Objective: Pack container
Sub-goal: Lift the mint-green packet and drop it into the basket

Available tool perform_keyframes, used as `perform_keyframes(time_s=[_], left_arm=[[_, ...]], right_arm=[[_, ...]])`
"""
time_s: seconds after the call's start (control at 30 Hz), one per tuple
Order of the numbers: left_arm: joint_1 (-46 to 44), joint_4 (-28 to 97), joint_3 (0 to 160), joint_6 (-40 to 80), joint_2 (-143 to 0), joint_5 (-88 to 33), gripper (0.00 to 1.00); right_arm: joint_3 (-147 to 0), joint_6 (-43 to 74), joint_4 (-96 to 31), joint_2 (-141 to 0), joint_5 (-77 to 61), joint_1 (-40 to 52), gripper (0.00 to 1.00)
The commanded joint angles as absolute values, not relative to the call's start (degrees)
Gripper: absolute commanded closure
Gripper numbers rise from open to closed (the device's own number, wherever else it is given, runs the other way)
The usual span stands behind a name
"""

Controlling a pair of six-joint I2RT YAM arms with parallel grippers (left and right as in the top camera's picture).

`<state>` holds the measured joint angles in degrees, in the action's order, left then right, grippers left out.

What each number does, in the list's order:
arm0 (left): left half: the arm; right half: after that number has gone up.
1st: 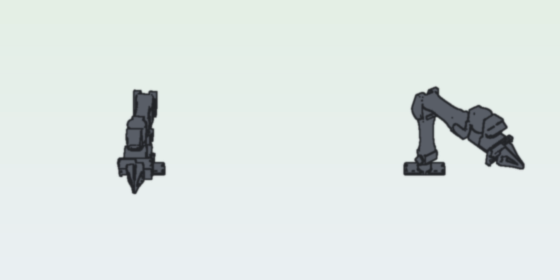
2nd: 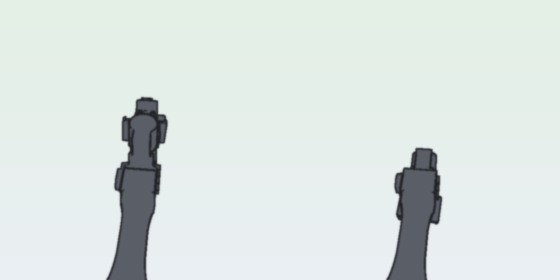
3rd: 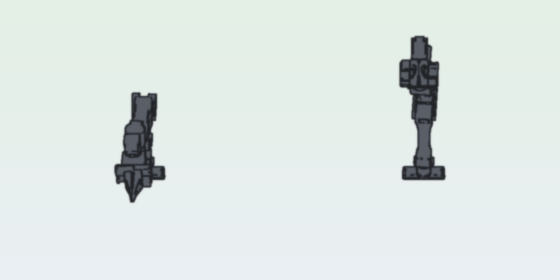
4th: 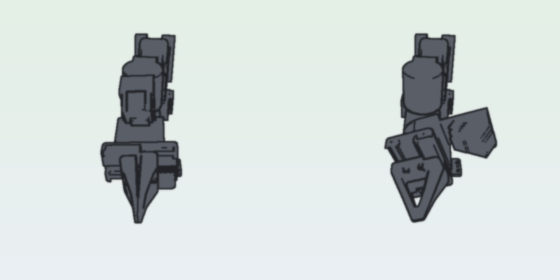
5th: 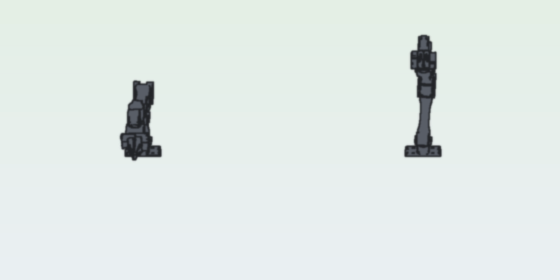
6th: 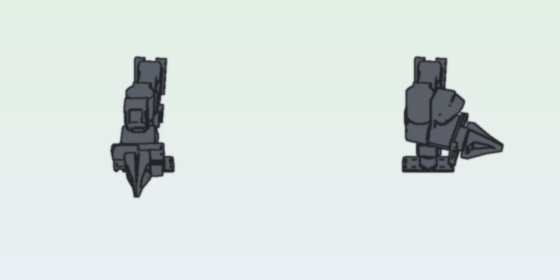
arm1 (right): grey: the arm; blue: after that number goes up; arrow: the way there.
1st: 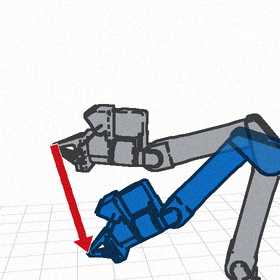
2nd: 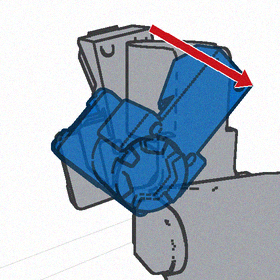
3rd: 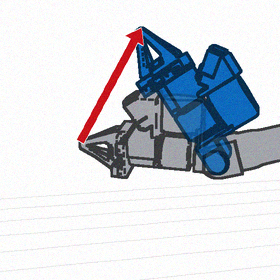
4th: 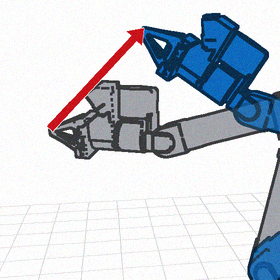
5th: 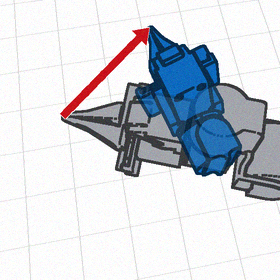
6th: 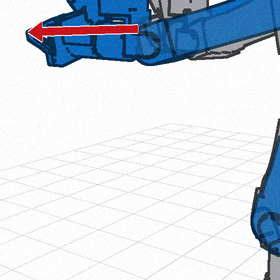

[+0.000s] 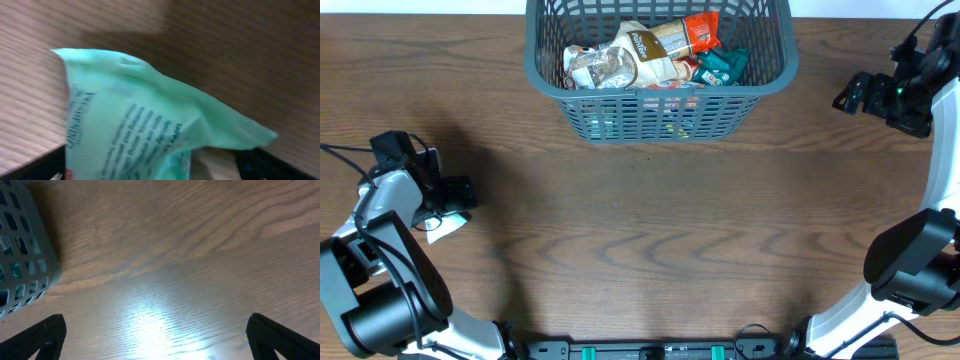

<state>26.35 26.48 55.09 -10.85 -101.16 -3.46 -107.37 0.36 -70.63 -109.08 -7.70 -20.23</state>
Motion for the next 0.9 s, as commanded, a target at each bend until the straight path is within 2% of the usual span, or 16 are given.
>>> perform_keyframes(time_s=[0.0, 0.1, 0.3, 0.47, 0.63, 0.73, 0.87], left_arm=[[26.39, 26.46, 55.40, -11.99, -102.24, -5.65, 0.32], [26.39, 26.46, 55.42, -11.99, -101.78, -8.58, 0.59], [25.69, 31.46, 59.02, -7.49, -97.38, -12.88, 0.94], [22.50, 45.04, 72.55, -5.65, -92.40, -12.86, 0.94], [16.78, 57.98, 95.98, -5.04, -92.60, -12.84, 0.94], [12.05, 59.77, 109.56, -4.99, -93.41, -12.82, 0.94], [3.68, 55.66, 121.67, -7.92, -94.80, -9.23, 0.94]], right_arm=[[-107.33, -0.47, -70.57, -108.90, -7.94, -19.79, 0.01], [-107.33, -0.47, -70.59, -108.90, -7.94, -19.79, 0.01], [-107.33, -0.47, -70.76, -108.90, -7.94, -19.79, 0.01], [-107.33, -0.49, -71.07, -108.90, -7.94, -19.77, 0.01], [-107.33, -0.51, -71.29, -108.90, -7.94, -19.77, 0.01], [-107.33, -0.51, -71.59, -108.90, -7.94, -19.79, 0.01], [-107.33, -0.54, -71.50, -108.90, -7.94, -19.77, 0.01]])
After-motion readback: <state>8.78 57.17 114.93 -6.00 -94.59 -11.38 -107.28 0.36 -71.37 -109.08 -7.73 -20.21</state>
